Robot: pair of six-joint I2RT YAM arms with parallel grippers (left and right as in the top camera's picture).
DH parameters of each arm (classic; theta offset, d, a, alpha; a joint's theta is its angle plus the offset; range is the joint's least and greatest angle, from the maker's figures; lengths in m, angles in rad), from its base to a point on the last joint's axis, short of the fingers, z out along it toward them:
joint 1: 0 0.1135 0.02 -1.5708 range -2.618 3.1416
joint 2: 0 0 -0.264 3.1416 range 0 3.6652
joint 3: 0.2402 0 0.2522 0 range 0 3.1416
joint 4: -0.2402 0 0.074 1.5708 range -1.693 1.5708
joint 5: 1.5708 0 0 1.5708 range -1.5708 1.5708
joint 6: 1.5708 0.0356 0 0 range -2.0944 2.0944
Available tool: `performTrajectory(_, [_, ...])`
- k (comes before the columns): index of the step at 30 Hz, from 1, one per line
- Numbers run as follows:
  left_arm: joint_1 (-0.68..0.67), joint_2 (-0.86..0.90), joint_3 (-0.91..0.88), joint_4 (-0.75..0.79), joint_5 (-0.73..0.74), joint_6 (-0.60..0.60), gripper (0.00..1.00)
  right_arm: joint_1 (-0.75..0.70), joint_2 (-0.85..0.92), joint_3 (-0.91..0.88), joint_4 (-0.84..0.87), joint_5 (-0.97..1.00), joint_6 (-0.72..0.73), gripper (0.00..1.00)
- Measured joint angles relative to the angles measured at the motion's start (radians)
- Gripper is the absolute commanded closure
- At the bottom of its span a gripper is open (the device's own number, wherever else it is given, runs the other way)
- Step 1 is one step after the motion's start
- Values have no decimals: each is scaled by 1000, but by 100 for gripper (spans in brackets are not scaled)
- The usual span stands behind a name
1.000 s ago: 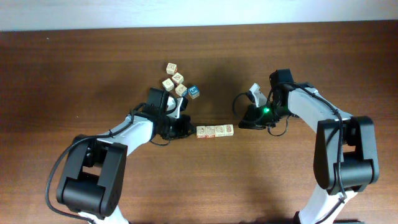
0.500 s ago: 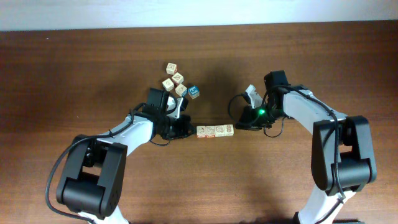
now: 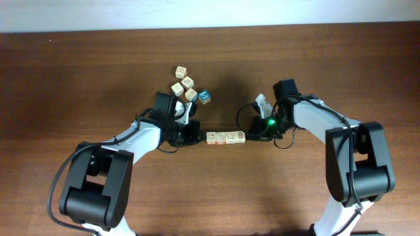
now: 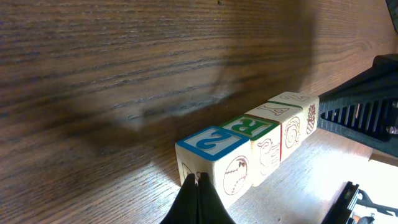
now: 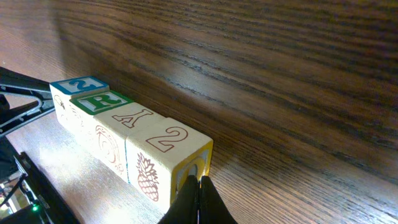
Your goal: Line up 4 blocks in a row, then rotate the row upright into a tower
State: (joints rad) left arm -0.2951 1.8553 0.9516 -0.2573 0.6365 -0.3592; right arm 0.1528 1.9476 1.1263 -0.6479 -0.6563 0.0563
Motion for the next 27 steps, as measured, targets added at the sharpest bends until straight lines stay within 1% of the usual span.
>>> performTrajectory(7, [2, 0, 0, 0, -1, 0, 100, 0, 0, 0, -2, -12, 0, 96])
performTrajectory(13, [2, 0, 0, 4, -16, 0, 100, 2, -71, 0, -10, -34, 23, 96])
performTrajectory(22, [22, 0, -3, -1, -103, 0, 100, 97, -92, 73, -24, -14, 81, 96])
performTrajectory(27, [27, 0, -8, -8, -126, 0, 100, 150, -95, 102, -40, 69, 121, 96])
